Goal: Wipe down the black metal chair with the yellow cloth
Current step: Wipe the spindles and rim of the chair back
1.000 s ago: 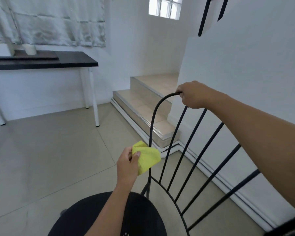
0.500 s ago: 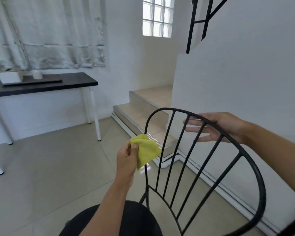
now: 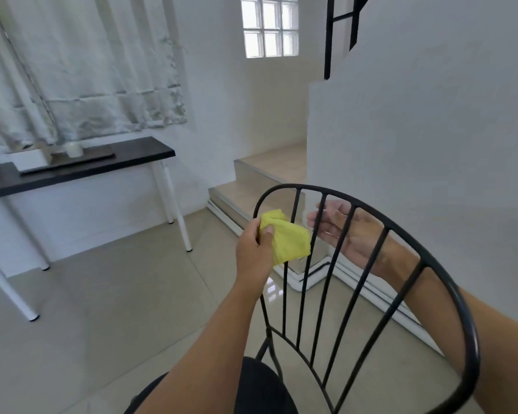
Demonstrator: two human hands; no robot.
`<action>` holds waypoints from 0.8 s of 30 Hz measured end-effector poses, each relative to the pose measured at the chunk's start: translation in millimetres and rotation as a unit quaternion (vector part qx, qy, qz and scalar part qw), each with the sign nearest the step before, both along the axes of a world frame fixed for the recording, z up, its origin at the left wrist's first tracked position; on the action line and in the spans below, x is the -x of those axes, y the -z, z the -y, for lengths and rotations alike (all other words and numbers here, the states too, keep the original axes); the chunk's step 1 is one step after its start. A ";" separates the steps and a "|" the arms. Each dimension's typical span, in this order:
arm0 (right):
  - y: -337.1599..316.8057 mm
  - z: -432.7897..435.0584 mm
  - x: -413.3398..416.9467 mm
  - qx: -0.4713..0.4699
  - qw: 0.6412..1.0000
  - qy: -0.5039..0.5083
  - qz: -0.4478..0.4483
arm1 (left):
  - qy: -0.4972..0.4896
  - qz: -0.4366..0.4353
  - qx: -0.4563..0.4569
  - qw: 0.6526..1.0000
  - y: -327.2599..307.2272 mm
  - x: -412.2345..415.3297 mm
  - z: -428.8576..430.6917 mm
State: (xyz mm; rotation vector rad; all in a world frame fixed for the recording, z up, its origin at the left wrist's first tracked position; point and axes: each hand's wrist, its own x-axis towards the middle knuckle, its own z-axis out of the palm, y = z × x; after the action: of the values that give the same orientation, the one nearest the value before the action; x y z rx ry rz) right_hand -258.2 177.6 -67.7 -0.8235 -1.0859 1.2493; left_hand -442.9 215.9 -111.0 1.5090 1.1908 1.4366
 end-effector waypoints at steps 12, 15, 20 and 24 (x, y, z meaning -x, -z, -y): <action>5.2 -8.5 -0.9 -0.043 0.996 0.007 0.082 | 0.031 -0.172 -0.057 0.983 -10.5 -37.1 -18.1; 4.1 -11.3 -1.6 -0.057 0.996 -0.002 0.066 | 0.043 -0.198 -0.063 0.977 -13.9 -37.6 -24.6; 3.0 -19.1 0.9 -0.033 0.988 -0.081 -0.124 | 0.068 -0.245 -0.010 0.967 58.1 -25.6 -5.2; 8.3 -25.1 4.8 -0.039 0.988 -0.091 -0.118 | 0.093 -0.260 0.051 0.960 114.3 -13.6 14.9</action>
State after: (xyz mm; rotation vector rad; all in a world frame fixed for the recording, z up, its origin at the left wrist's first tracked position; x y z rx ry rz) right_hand -263.0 202.7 -75.9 -0.5107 -1.0262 1.4089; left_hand -429.3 201.0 -225.3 1.9346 1.3528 0.8599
